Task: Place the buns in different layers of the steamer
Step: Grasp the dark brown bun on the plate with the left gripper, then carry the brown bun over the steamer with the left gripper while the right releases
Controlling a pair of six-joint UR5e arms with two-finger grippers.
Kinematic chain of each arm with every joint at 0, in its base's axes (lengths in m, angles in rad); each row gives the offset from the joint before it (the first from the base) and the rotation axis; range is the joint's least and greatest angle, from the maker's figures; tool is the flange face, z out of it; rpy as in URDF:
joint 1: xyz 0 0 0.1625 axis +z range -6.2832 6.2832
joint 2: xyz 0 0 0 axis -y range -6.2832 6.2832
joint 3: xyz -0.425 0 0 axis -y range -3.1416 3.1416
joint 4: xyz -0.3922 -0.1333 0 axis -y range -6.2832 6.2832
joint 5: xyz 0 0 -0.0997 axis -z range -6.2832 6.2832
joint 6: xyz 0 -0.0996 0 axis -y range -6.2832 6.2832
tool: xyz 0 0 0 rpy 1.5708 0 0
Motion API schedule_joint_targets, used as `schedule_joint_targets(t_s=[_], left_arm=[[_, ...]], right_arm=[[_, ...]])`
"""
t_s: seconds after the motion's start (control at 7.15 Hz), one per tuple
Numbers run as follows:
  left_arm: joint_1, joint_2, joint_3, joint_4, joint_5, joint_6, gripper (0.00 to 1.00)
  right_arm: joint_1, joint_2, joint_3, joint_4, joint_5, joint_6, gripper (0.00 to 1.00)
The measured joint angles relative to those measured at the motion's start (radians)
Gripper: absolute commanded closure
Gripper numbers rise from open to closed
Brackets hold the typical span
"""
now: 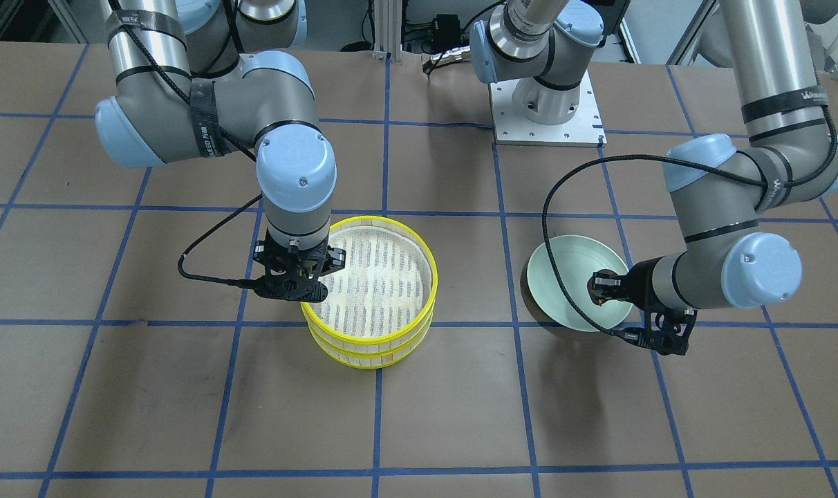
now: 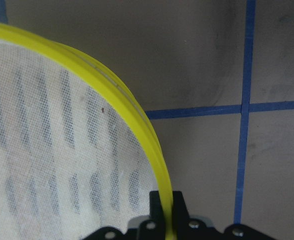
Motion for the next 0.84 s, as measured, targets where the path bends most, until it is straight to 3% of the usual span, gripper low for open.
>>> schedule_joint_targets(t_s=[0.84], left_arm=[[-0.175, 0.139, 0.038, -0.016, -0.286, -0.465, 1.00]], right_arm=[[0.010, 0.006, 0.001, -0.011, -0.002, -0.029, 1.00]])
